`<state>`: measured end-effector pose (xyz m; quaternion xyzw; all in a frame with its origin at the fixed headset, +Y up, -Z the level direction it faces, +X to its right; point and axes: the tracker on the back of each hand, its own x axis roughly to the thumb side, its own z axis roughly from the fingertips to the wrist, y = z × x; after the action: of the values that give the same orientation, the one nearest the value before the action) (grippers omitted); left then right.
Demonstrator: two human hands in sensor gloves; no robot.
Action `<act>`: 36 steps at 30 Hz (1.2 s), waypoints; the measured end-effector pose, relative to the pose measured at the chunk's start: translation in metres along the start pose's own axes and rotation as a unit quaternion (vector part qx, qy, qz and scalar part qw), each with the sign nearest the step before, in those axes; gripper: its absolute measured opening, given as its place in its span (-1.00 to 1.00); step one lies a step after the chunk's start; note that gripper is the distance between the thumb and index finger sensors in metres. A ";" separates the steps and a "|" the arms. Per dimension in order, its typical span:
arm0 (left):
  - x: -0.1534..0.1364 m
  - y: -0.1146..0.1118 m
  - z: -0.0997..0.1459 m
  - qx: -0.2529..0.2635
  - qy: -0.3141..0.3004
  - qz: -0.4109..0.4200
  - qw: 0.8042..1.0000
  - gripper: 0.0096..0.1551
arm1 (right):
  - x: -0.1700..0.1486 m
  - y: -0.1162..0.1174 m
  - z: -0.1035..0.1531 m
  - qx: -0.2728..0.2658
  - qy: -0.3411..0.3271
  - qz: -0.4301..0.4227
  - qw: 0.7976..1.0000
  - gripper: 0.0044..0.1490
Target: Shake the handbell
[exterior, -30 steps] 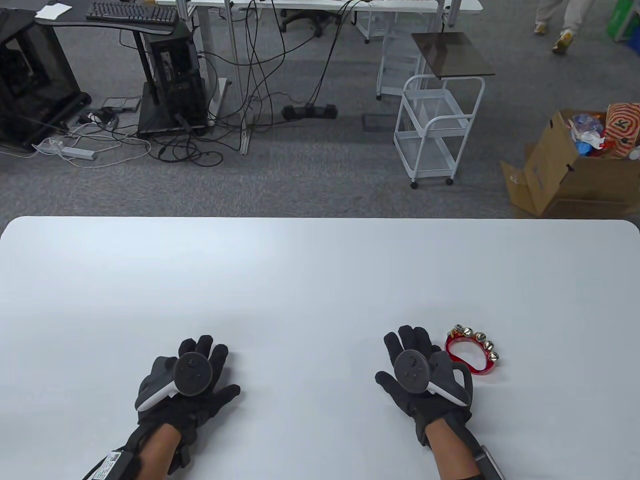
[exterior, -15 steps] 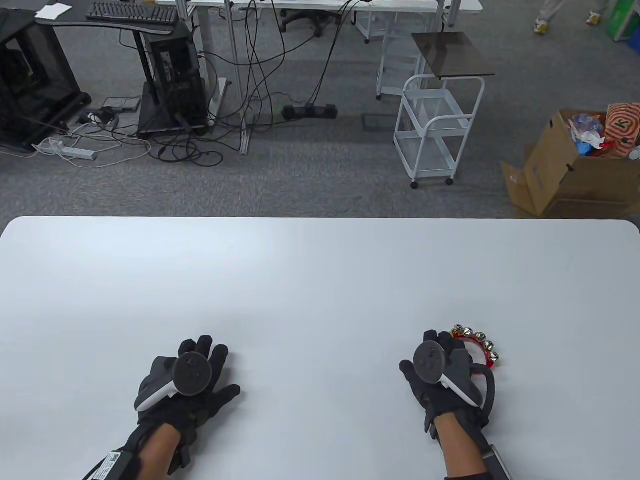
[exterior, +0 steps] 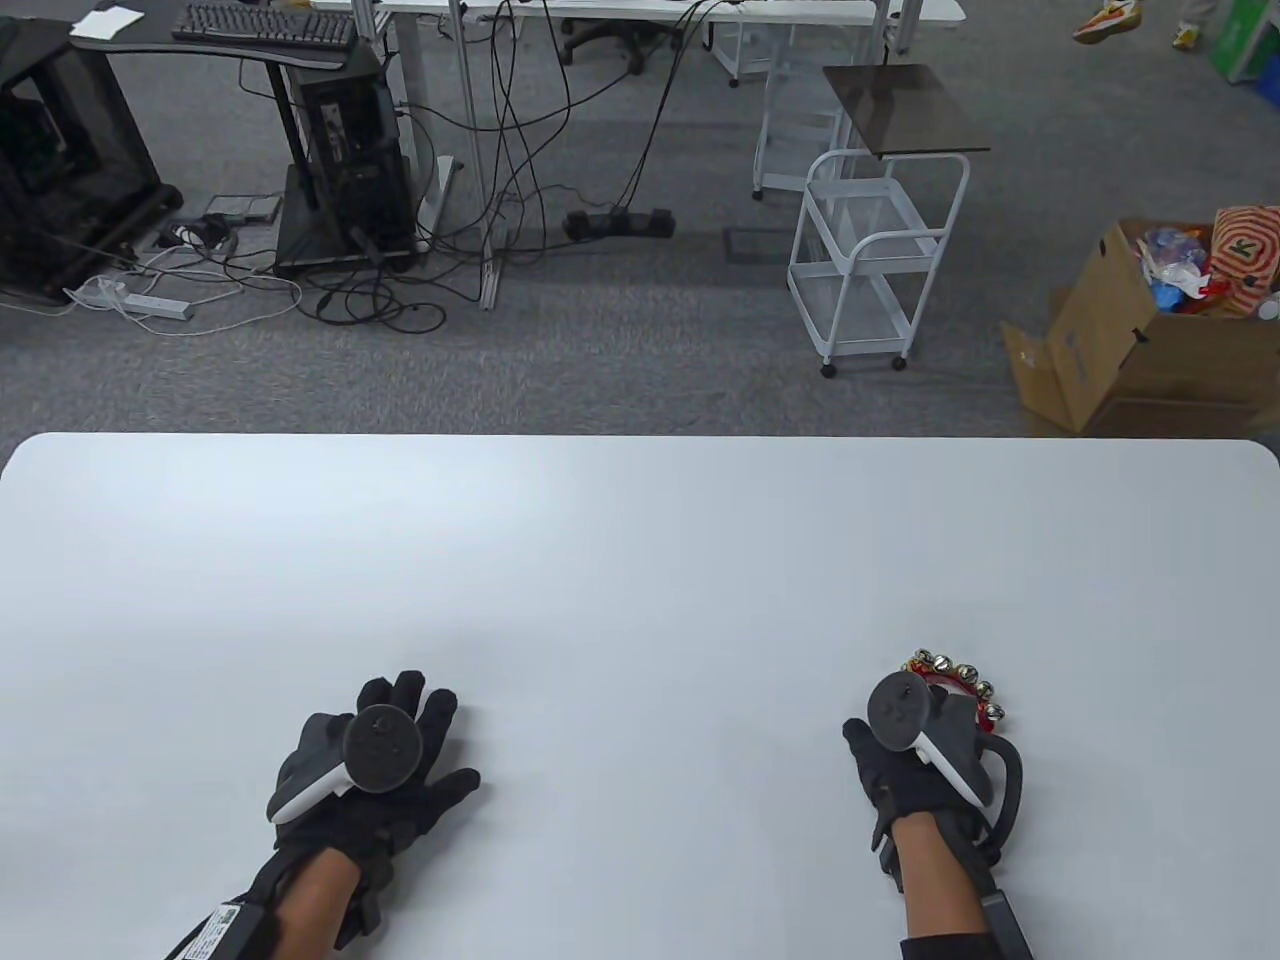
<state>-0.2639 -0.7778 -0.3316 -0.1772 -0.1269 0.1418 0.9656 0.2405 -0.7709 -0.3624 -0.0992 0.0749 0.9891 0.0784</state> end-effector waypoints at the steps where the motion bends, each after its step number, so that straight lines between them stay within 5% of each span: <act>1: 0.000 0.000 0.000 0.000 0.000 0.001 1.000 0.05 | 0.000 0.000 0.000 0.000 0.001 -0.003 1.000 0.07; 19: 0.000 0.000 0.001 0.006 0.003 -0.002 1.000 0.05 | 0.004 -0.005 -0.003 -0.029 0.046 0.073 0.996 -0.34; 29: -0.001 0.001 0.001 0.012 0.001 0.002 1.000 0.05 | -0.009 -0.010 0.000 -0.047 0.050 0.041 0.997 -0.43; 34: -0.001 0.002 0.001 0.014 0.000 0.001 1.000 0.05 | -0.023 -0.026 0.008 -0.095 0.047 -0.085 0.991 -0.42; 36: -0.001 0.003 0.002 0.018 -0.003 0.004 1.000 0.05 | -0.030 -0.034 0.014 -0.112 0.024 -0.204 0.972 -0.42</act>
<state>-0.2665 -0.7749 -0.3314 -0.1601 -0.1263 0.1484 0.9677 0.2731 -0.7397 -0.3468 -0.1443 -0.0566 0.9518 0.2647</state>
